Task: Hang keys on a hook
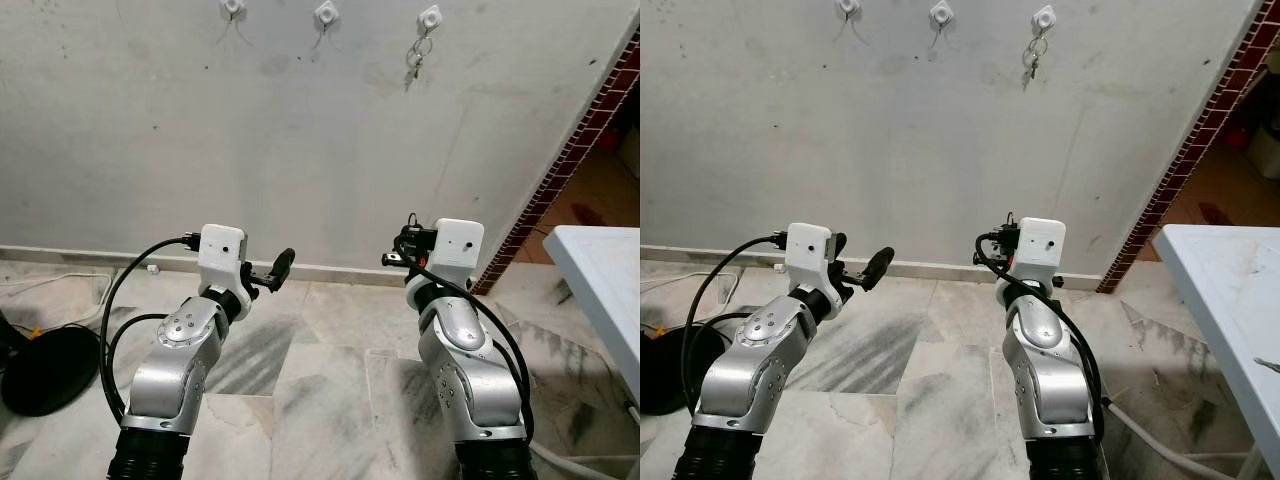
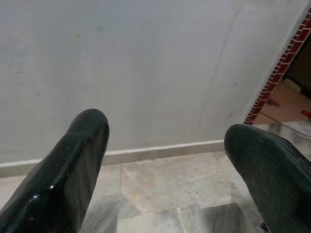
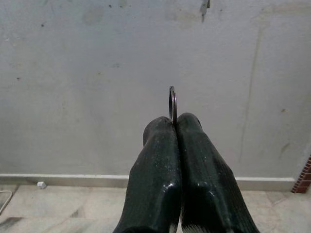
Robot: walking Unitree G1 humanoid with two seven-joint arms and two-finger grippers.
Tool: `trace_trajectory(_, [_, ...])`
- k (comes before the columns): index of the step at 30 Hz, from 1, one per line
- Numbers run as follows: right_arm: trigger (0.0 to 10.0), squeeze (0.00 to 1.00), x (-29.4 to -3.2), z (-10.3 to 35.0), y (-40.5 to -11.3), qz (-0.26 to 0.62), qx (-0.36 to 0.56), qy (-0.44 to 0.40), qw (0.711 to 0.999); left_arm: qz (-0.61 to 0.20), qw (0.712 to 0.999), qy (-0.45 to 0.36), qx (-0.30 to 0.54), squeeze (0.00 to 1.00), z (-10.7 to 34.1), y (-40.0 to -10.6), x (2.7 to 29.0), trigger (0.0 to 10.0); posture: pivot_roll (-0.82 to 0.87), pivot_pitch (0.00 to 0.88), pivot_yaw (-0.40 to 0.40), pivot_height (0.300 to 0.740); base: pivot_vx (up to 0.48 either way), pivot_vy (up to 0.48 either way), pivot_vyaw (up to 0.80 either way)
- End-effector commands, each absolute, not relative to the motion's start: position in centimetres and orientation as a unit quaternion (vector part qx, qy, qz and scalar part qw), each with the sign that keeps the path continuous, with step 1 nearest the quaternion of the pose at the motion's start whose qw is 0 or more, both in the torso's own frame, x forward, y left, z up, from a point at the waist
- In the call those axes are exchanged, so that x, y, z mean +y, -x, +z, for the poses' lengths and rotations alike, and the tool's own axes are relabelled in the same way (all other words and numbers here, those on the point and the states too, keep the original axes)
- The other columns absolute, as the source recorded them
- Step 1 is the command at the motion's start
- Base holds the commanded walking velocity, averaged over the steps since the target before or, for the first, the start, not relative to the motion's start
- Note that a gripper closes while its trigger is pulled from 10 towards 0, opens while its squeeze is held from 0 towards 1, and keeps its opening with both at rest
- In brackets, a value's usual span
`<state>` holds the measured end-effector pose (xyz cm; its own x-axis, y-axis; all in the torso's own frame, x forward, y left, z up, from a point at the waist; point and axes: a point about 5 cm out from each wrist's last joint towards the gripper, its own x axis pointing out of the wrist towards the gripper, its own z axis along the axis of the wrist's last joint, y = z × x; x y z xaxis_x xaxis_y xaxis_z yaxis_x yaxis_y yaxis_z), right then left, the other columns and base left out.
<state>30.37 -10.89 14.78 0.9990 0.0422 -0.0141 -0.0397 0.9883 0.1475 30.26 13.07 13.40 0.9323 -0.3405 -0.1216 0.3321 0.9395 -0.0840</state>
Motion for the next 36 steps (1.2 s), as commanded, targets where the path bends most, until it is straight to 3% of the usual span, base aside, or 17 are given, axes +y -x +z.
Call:
trace_trajectory(1, [10.0, 0.0, -10.75, 14.62, -30.35, 0.023, 0.013, -0.073, 0.997, -0.169, 0.983, 0.033, 0.069, 0.0, 13.36, -30.19, 13.15, 10.0, 0.12, 0.0, -0.042, 0.74, 0.364, 0.0, 0.0])
trace_trajectory(8, [10.0, 0.0, -10.77, 14.47, -30.19, 0.026, 0.014, -0.07, 0.997, -0.167, 0.983, 0.033, 0.071, 0.0, 13.19, -29.95, 13.28, 10.0, 0.11, 0.0, -0.041, 0.74, 0.372, 0.0, 0.0])
trace_trajectory(36, [10.0, 0.0, -10.48, 14.33, -30.1, 0.042, 0.017, -0.061, 0.997, -0.162, 0.983, 0.036, 0.076, 0.0, 12.86, -29.6, 13.22, 10.0, 0.12, 0.0, -0.05, 0.74, 0.356, 0.301, 0.0])
